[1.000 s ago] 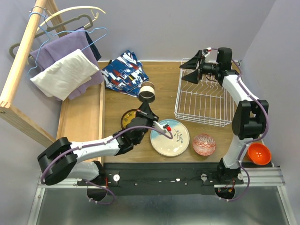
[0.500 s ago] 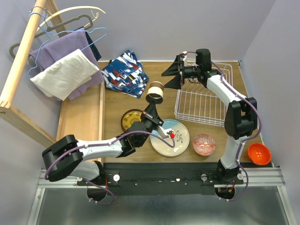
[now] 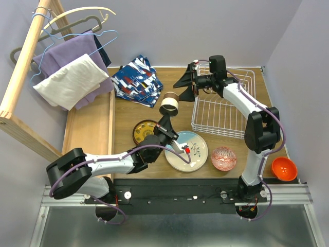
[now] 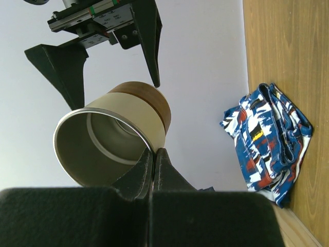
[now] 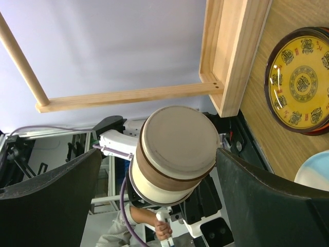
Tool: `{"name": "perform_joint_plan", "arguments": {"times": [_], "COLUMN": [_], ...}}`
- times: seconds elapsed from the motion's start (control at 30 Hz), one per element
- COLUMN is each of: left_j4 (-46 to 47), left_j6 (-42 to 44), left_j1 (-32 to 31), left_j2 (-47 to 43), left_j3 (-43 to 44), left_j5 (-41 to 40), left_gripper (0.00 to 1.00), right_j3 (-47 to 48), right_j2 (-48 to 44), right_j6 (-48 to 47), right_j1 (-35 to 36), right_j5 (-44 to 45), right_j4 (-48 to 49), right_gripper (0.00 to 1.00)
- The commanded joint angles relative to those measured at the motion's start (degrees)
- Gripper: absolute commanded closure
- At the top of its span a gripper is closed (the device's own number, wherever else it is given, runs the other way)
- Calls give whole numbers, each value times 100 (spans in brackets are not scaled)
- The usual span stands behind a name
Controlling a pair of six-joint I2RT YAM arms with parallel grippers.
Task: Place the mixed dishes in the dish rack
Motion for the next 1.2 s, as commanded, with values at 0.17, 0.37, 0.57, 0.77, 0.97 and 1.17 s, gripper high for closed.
{"name": "perform_joint_plan", "arguments": {"times": [0.17, 0.37, 0.57, 0.77, 0.97, 1.17], "left_j4": [65, 47, -50, -67, -146, -146], "left_j6": [87, 105, 158, 210, 219, 175], "left_j1": [-20, -20, -20, -20, -12, -20], "left_j2": [383, 524, 384, 410, 392, 594], "left_j3": [310, 495, 548, 618, 706, 723], "left_j5": [-179, -266, -407, -434, -495, -364], "left_gripper": [100, 100, 100, 100, 100, 100], "right_j3": [-26, -88, -185, -132, -273, -229], "right_j2": [53, 80, 62, 80, 27, 80], "right_j6": [-172, -294, -391, -664, -760, -541], "right_j1": [50, 50, -46, -91, -134, -126], "right_j5": [-325, -263, -18, 176, 194, 88], "right_j4": [-356, -487, -531, -953, -1156, -954], "right_gripper": [0, 0, 0, 0, 0, 0]}}
